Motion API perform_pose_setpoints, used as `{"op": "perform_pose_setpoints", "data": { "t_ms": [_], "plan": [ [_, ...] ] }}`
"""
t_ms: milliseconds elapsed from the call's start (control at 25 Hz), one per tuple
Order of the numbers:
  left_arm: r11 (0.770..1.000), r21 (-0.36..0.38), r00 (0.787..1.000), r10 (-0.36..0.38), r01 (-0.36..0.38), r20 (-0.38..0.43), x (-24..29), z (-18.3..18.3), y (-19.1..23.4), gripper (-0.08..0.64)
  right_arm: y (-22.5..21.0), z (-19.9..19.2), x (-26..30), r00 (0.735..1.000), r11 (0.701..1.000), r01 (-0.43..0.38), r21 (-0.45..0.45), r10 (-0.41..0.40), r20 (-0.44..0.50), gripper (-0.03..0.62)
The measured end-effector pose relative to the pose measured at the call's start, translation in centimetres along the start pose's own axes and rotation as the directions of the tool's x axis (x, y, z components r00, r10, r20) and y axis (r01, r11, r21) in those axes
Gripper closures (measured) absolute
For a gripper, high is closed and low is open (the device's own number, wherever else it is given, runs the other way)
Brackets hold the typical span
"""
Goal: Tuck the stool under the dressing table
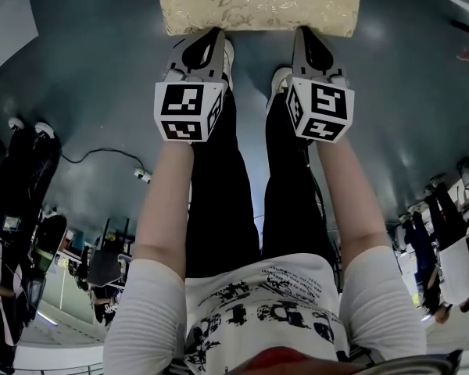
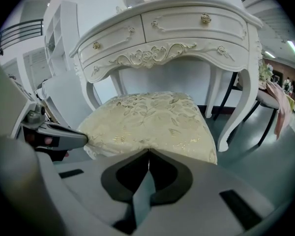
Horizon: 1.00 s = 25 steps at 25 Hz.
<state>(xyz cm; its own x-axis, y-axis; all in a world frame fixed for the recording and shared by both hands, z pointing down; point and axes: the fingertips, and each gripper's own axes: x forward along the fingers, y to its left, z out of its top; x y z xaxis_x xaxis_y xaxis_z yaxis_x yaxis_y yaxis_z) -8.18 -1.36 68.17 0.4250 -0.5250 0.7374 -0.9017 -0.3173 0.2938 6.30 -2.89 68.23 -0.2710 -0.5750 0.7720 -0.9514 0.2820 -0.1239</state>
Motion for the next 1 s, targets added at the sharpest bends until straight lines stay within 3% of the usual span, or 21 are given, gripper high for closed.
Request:
{"op": "perform_pose_setpoints", "data": {
  "t_ms": [440,760,1000],
  "plan": [
    [0.998,-0.031,0.999,0.052,-0.053,-0.005,3.0,5.1,2.4,0.540,-1.2,4.9,3.5,1.000,0.999,0.013,-0.034,-0.013,-0.004,0.574],
    [0.999,0.029,0.999,0.035,-0.036,0.002,5.1,8.3,5.1,0.540,-1.2,8.0,6.6,1.000,0.999,0.017,-0.045,-0.018,-0.016,0.574],
    [0.995,0.094,0.999,0.024,-0.026,0.028,7.0,10.8,5.6,0.540,-2.4,10.1,8.3,0.999,0.994,0.043,-0.098,-0.040,0.037,0.574]
  ]
}}
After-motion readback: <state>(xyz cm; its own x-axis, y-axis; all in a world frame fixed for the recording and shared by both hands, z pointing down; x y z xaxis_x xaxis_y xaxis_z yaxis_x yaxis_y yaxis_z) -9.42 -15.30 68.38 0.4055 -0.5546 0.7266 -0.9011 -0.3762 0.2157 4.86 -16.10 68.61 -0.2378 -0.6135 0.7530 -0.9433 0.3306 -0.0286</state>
